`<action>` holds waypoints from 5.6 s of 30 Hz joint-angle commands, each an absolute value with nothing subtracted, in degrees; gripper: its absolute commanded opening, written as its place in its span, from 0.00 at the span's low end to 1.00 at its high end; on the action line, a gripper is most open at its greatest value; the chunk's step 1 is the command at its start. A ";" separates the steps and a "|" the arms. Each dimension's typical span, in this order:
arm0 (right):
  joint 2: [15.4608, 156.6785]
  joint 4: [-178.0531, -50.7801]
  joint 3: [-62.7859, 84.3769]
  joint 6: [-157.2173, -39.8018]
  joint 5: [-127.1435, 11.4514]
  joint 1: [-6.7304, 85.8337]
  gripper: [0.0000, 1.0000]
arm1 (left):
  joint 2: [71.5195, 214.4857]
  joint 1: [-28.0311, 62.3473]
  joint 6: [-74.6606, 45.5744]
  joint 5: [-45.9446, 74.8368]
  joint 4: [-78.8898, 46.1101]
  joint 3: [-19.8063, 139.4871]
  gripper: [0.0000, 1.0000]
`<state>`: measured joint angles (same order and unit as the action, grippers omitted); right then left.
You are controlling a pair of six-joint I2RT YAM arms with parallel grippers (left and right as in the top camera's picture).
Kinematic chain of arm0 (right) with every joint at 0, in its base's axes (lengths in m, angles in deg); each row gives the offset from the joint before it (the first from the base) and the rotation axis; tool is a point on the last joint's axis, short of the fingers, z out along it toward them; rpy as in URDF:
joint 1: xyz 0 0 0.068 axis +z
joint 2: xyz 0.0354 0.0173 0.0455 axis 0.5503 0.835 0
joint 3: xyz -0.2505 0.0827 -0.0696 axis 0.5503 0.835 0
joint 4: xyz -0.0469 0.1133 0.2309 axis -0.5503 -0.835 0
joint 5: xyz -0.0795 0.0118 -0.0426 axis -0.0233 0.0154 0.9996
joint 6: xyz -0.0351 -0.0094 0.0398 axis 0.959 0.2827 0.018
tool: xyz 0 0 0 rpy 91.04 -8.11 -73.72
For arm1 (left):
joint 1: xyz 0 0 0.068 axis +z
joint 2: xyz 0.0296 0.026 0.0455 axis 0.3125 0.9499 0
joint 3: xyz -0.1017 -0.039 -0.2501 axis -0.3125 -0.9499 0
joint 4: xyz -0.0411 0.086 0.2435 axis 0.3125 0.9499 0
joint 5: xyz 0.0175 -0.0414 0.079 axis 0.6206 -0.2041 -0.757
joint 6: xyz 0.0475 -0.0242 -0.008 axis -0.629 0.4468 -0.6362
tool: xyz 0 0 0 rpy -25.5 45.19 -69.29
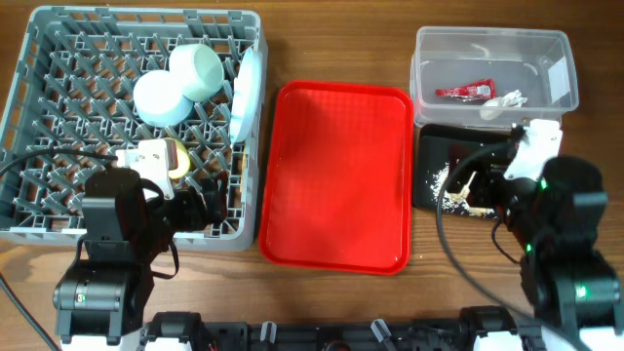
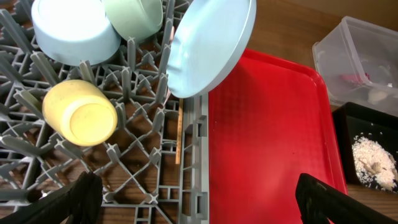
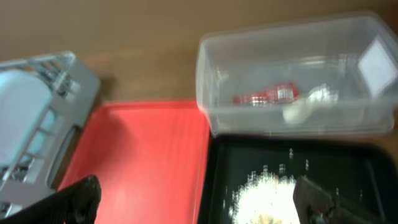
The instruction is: Sort waste into correct bins and load items into the dishwasher rack
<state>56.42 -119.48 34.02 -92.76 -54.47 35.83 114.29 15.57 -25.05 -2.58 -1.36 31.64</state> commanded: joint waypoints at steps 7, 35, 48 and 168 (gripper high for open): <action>31.31 -91.04 60.29 -87.60 -58.32 35.78 1.00 | 114.27 15.31 -26.16 -1.86 -1.52 31.16 1.00; 15.48 -80.88 84.38 -80.08 -61.24 34.62 1.00 | 114.27 15.31 -26.16 -1.88 -1.52 31.16 1.00; 15.48 -81.53 84.38 -89.46 -53.20 34.38 1.00 | 114.27 15.31 -26.16 -1.86 -1.52 31.16 1.00; 15.57 -81.53 84.38 -89.44 -53.22 34.38 1.00 | 71.56 15.31 -39.45 4.17 -47.72 -19.72 1.00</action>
